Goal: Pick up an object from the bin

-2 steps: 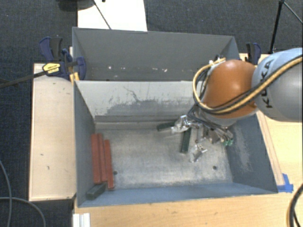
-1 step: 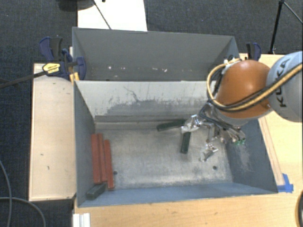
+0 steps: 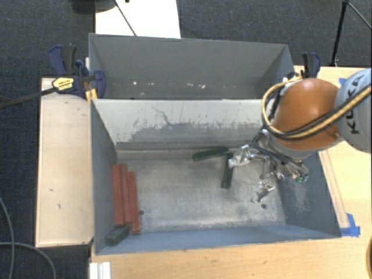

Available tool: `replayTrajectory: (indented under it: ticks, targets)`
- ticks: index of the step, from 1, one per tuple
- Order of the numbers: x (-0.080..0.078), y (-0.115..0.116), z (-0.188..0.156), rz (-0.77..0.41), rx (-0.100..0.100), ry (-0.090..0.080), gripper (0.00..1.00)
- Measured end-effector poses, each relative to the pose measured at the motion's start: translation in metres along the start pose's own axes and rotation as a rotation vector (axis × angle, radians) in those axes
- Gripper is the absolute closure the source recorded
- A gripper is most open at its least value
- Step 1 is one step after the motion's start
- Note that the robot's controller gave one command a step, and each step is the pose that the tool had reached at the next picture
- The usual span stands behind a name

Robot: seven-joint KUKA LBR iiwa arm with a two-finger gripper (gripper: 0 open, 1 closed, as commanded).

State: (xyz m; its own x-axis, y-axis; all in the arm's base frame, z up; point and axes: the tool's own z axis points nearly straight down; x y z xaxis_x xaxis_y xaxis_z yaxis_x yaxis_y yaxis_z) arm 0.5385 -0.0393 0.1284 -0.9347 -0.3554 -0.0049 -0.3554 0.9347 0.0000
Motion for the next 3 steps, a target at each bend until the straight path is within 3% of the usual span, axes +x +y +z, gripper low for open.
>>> replayTrajectory:
  ticks: [1,2,3]
  targets:
    - [0.012,-0.02,0.011,-0.168,-0.002,0.007,0.0]
    - [-0.031,-0.003,0.036,-0.386,0.006,-0.004,0.0]
    - [-0.05,0.012,0.058,-0.436,0.001,0.0,0.0]
